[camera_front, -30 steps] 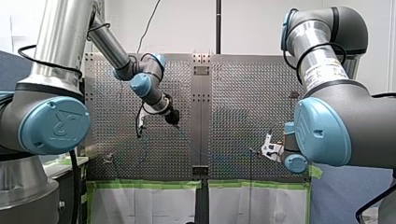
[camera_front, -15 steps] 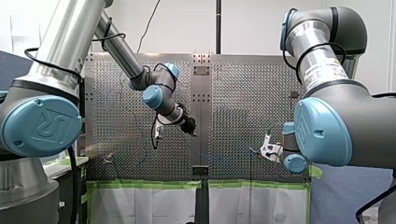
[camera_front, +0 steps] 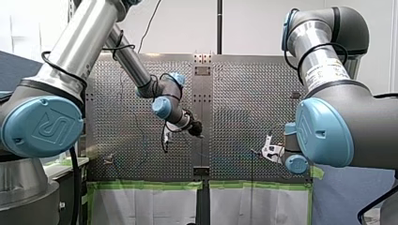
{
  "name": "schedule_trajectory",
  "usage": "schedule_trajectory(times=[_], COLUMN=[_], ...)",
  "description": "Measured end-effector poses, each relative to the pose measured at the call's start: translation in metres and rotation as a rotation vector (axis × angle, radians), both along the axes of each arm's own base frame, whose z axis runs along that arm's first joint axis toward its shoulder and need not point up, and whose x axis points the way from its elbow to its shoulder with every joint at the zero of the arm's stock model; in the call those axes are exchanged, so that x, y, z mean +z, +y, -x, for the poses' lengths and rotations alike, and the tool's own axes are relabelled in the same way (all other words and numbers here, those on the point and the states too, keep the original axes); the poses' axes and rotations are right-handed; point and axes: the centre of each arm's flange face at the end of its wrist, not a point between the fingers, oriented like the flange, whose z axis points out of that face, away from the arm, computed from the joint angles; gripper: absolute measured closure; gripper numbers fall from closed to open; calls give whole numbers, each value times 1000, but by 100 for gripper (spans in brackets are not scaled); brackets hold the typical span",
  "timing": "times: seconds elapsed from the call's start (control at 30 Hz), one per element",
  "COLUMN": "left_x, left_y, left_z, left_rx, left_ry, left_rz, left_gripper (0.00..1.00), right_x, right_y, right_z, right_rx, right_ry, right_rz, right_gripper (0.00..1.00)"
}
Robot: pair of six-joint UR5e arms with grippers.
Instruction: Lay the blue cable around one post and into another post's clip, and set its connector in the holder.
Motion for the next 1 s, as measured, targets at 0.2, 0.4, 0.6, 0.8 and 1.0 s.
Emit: schedule_trajectory(times=[0.2,0.4,0.6,0.8,1.0], left_x=[-21,-49,-75,-98,-118], left_y=[9,7,3,-1,-3], left_z=[-19,-25,-27,-35,-45], left_rx=[-4,-49,-92,-109,-74], left_ry=[-17,-27,-19,-5,-27], left_rz=[-10,-13,8,57,63], left_gripper=[4,4,4,4,4], right_x=[0,0,0,1,1], right_y=[0,0,0,1,1], right_z=[0,-1,-2,-4,-5], right_rx=[1,1,3,6,9], right_ry=[1,2,1,1,0], right_rz=[0,2,4,7,8], right_gripper=[98,98,98,98,98])
